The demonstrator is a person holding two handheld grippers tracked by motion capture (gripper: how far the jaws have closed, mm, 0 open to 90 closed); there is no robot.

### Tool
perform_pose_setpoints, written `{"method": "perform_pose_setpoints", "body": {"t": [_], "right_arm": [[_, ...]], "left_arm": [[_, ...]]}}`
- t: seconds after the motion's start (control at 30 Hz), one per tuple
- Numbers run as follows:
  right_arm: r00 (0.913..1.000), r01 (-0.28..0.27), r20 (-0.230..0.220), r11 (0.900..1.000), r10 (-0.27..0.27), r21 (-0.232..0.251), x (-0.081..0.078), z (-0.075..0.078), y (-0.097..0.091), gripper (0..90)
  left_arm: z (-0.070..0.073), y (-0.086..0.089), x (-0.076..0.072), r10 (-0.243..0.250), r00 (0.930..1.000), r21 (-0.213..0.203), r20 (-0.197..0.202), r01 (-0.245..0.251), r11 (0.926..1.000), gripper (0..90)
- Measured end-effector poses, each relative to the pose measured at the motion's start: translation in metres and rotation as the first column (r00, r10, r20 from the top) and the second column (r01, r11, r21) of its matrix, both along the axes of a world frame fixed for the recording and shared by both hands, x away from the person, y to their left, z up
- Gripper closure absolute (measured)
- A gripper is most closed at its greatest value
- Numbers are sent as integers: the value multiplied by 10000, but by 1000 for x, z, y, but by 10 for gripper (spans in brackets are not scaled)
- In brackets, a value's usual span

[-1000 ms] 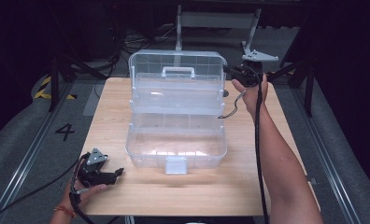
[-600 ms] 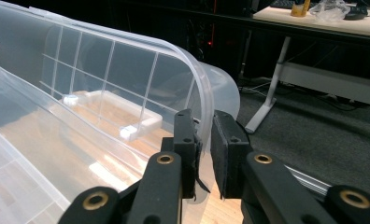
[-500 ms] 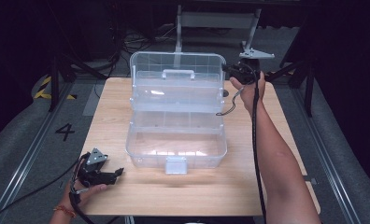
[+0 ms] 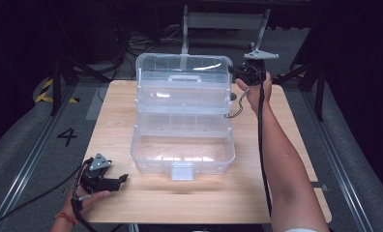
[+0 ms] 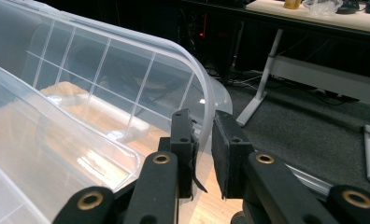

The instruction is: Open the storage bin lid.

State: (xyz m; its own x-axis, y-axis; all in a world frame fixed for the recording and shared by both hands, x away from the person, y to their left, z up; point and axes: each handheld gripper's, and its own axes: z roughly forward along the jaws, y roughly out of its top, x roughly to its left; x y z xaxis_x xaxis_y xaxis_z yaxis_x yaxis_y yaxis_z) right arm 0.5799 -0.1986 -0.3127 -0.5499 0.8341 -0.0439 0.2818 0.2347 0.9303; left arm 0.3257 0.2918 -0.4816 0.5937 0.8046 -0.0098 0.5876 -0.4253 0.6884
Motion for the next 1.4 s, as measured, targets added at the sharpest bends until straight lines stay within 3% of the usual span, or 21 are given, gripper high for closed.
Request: {"method": "perform_pose_setpoints", "body": {"t": [1.07, 1.23, 1.3, 1.4], "right_arm": [[9956, 698, -624, 9976, -699, -46, 21, -17, 7, 782], [9947, 859, -554, 9960, -871, -237, 22, -19, 9, 770], [9925, 1057, -541, 9923, -1093, -653, 22, -21, 11, 772], [9926, 944, -683, 9918, -1005, -867, 23, -25, 13, 795]], "left_arm": [[0, -1, 0, 50, 10000, 18, -26, -50, 10000, 158], [0, -1, 0, 45, 10000, 26, -25, -45, 10000, 158], [0, -1, 0, 89, 9999, -8, -56, -89, 10000, 158], [1, -1, 1, 28, 10000, 28, -50, -28, 10000, 156]]}}
